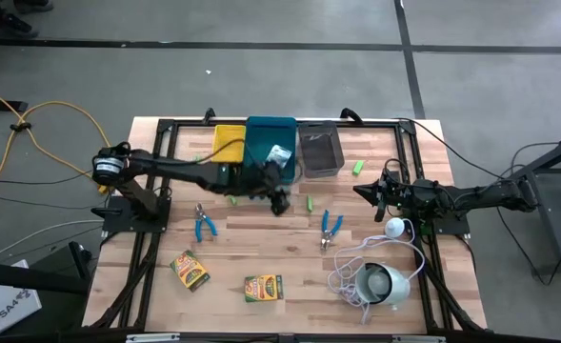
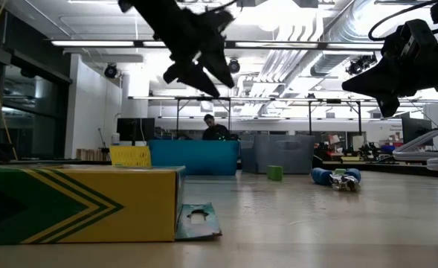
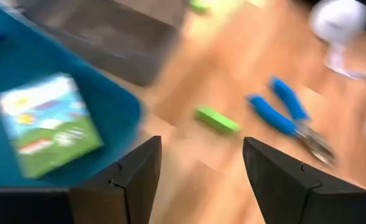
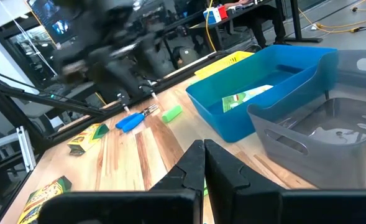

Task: Pick & Place School Supplies
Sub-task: Put the crayon box into the blue bin

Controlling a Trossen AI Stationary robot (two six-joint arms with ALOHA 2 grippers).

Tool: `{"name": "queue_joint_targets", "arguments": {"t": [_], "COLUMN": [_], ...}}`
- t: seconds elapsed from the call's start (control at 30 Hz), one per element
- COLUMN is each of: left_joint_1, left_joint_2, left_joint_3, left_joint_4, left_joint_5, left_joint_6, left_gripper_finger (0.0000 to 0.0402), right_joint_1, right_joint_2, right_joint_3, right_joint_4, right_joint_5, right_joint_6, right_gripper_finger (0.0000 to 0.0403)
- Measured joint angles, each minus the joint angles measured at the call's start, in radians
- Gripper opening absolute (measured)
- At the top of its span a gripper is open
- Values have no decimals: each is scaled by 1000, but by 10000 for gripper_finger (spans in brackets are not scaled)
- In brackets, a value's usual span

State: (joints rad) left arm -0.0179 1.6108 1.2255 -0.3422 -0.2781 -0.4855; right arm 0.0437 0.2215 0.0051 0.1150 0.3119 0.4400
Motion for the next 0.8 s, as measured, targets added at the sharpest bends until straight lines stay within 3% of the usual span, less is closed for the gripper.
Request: {"name": "queue_joint_targets", "arguments": {"t": [0.43,0.8], "left_joint_1": [-212,-334], "left_joint_2": [60,139], "left_joint_3": [-1,0], "left_joint_4": [0,250], "left_joint_5": [-12,-9], "left_joint_6": [-141,-14], "left_gripper_finger": [220,220], "right_joint_1": [0,0], "right_joint_2": [0,0], "right_joint_3": [0,0], "right_joint_4": [0,-8], "right_joint_5": [0,0], "right_joint_6": [0,0], "right_gripper_finger": [3,3]}}
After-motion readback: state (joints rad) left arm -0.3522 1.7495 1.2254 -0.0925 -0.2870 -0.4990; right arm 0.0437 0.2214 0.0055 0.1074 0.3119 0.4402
